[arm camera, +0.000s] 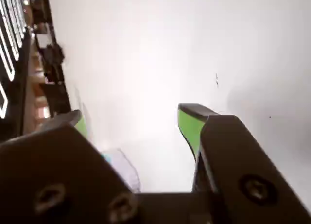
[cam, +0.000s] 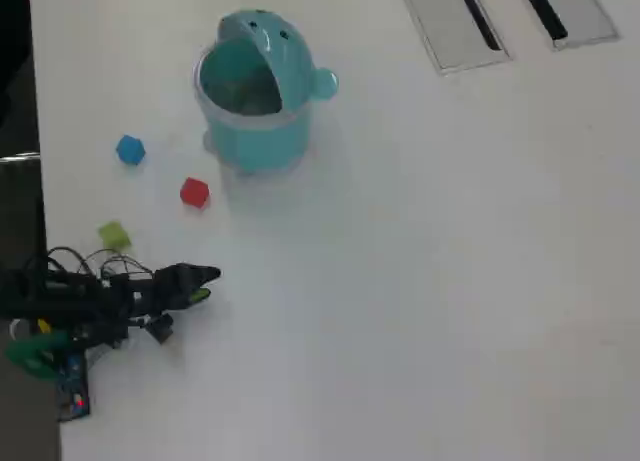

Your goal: Grasp RGB lego blocks and put them in the bin one by one.

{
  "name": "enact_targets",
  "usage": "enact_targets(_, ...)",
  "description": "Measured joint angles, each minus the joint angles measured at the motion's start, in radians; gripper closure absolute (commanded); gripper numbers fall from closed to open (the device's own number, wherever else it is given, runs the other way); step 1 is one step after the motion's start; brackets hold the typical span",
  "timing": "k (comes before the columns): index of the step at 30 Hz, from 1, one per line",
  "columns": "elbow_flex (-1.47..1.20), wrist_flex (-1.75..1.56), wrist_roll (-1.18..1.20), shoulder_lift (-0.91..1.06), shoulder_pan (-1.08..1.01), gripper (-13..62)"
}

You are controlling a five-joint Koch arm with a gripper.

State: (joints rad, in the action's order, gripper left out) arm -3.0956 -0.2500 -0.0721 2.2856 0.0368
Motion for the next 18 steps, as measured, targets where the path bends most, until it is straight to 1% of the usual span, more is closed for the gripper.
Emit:
enact_targets(15, 0.000, -0.002, -0.038, 0.000, -0.005, 15.6)
enact_targets(18, 0.000, -0.048, -0.051, 0.003, -0.002, 16.0)
